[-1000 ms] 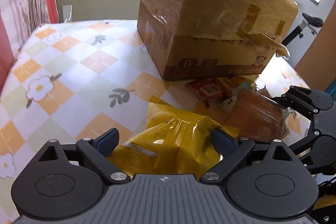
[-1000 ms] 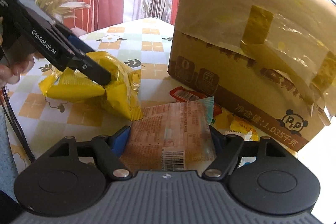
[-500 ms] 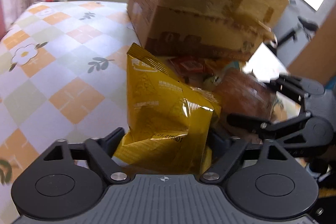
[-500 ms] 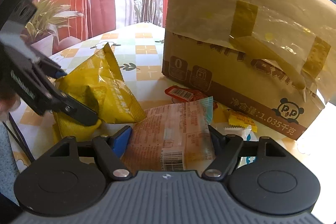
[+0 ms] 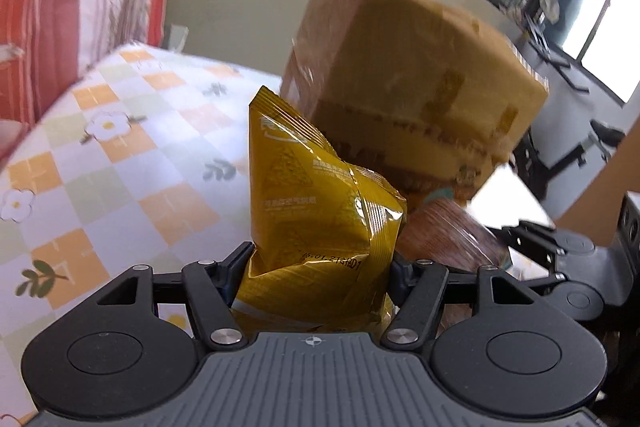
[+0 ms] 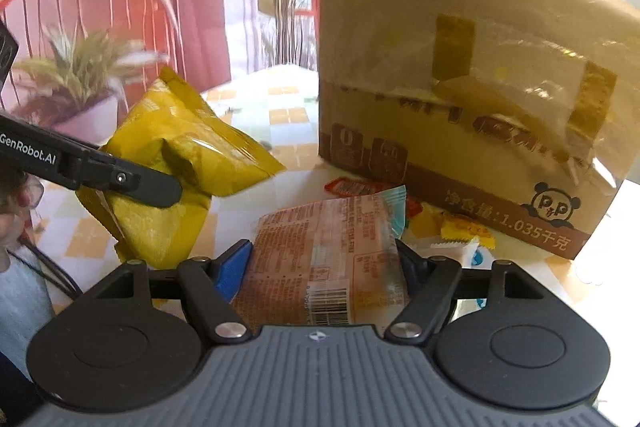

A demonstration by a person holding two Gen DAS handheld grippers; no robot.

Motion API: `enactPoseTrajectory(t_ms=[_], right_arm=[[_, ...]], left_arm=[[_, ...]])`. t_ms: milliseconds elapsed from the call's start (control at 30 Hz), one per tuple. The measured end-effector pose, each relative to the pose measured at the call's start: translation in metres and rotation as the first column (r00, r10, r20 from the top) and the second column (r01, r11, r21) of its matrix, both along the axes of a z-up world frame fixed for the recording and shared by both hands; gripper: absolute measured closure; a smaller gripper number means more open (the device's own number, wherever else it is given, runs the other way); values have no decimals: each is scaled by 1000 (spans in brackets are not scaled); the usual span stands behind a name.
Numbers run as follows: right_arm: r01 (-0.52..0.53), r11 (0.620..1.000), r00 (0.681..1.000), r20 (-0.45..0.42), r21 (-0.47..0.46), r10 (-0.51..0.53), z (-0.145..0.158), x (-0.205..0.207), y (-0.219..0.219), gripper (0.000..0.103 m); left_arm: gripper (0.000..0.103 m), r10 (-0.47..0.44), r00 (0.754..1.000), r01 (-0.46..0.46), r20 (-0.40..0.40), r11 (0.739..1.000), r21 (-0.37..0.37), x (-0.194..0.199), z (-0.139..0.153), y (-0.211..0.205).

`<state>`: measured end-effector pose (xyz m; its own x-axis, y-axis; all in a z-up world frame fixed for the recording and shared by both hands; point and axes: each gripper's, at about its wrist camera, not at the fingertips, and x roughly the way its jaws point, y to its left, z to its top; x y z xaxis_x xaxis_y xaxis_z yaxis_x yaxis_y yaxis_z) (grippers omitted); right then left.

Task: Organize snacks
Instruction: 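Carry the yellow bag and bread packet over the box and open both tools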

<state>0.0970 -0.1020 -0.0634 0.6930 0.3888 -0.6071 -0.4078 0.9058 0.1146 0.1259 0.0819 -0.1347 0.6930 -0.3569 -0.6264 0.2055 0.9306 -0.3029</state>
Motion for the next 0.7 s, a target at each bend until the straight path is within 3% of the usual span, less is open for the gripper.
enactPoseTrajectory(t_ms=[167,300,533,700], right_arm=[[50,997,996,64,65,-54,21,-2,-25,29],[80,991,986,138,110,-95,48,-1,-47,29],[83,984,937,325,157,-131,113,13,-81,29],[105,986,900,410,128,-149,141,42,-98,29]], left_arm=[[35,24,994,-30,110,999,45,0,32,-13],[35,6,975,-20,222,998,64,2,66,-26],[35,0,932,-14,363,999,35,30,123,-52],[35,-49,898,3,437,994,106,63,152,-84]])
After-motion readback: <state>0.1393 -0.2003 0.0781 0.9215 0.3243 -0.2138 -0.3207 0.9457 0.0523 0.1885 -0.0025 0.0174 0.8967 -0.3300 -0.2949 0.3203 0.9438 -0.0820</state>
